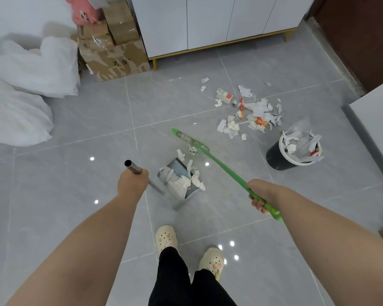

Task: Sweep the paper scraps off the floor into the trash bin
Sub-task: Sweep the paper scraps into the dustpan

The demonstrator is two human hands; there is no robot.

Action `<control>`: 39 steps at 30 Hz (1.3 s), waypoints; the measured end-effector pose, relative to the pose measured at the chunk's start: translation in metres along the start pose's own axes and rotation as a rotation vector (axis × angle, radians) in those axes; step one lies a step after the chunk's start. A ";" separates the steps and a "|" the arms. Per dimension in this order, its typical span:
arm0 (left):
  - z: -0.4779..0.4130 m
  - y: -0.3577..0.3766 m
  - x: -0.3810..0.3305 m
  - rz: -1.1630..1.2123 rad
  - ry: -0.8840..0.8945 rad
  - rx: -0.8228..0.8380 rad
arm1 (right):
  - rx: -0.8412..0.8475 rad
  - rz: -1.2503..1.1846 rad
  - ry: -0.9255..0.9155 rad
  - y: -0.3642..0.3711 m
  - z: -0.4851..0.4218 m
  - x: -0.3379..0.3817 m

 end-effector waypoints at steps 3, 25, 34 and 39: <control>0.003 -0.001 0.010 0.058 -0.021 -0.057 | -0.052 0.100 -0.047 0.002 -0.009 0.026; -0.003 -0.009 0.038 0.223 -0.079 -0.048 | 0.206 0.342 0.138 0.012 0.013 0.035; 0.003 -0.009 0.043 0.173 -0.040 0.043 | 0.017 0.019 0.061 0.044 0.009 -0.005; 0.006 -0.011 0.049 0.139 -0.050 0.073 | 0.121 -0.093 0.189 0.093 0.005 -0.027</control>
Point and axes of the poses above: each hand's wrist, its own z-axis away from the middle knuckle, its own y-axis out of the palm, x = y × z, the point moved 5 cm from there along -z, towards the middle knuckle, and after that the axes turned 10 degrees about x, right-handed, at the moved point
